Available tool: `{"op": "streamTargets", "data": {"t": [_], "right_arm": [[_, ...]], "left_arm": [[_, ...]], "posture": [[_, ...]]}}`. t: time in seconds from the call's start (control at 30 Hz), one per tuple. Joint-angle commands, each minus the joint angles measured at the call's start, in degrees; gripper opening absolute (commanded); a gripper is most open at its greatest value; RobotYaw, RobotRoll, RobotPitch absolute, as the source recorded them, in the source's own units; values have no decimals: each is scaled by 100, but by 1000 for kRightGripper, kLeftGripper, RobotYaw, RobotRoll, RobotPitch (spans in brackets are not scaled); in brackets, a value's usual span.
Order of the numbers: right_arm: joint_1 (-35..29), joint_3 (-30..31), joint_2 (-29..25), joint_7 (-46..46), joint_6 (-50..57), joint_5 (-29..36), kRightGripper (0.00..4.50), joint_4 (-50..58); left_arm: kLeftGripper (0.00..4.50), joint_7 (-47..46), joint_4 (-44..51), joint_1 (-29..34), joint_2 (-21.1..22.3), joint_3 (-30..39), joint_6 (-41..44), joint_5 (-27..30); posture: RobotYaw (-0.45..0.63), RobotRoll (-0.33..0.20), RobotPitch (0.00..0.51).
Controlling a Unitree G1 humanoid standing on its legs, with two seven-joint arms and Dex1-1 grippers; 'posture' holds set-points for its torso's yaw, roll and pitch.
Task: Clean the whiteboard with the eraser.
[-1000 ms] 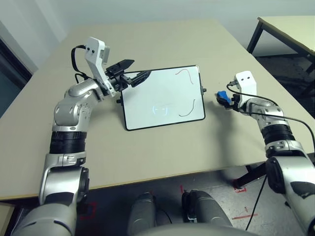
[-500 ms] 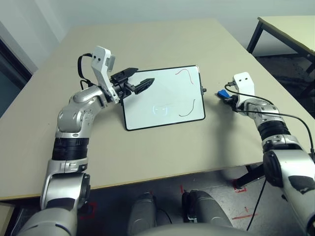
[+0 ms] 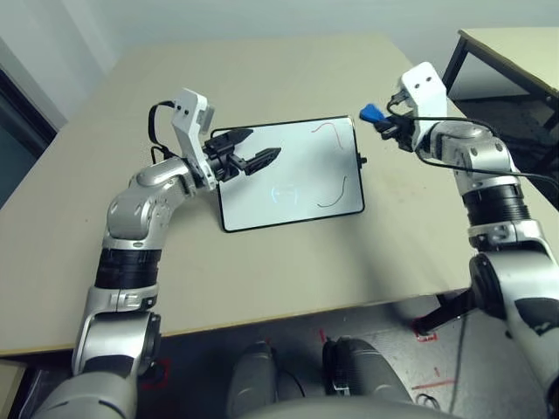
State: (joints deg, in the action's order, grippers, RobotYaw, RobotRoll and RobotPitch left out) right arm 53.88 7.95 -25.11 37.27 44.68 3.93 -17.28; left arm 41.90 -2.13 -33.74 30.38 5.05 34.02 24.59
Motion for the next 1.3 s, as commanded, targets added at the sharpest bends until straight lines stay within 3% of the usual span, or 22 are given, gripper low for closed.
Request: {"op": "streamTargets", "data": {"t": [0.03, 0.33, 0.73, 1.1, 1.3], "right_arm": [[-179, 438, -64, 189, 314, -124, 605, 263], [-614, 1004, -229, 392, 693, -316, 600, 546], [136, 581, 93, -117, -146, -404, 599, -382], [-673, 979, 38, 192, 562, -404, 599, 832], [81, 655, 197, -237, -173, -564, 599, -327]], "left_arm": [[4500, 27, 29, -55, -39, -144, 82, -24], [4500, -41, 207, -11, -80, -130, 174, 31], [4500, -97, 267, -2, -143, -124, 236, 39], [4500, -84, 210, -41, -166, -124, 238, 42], [4500, 21, 230, -40, -122, -206, 366, 56]], "posture": [[-30, 0, 54], [-13, 0, 62], [-14, 0, 59], [-18, 0, 56], [-20, 0, 54]]}}
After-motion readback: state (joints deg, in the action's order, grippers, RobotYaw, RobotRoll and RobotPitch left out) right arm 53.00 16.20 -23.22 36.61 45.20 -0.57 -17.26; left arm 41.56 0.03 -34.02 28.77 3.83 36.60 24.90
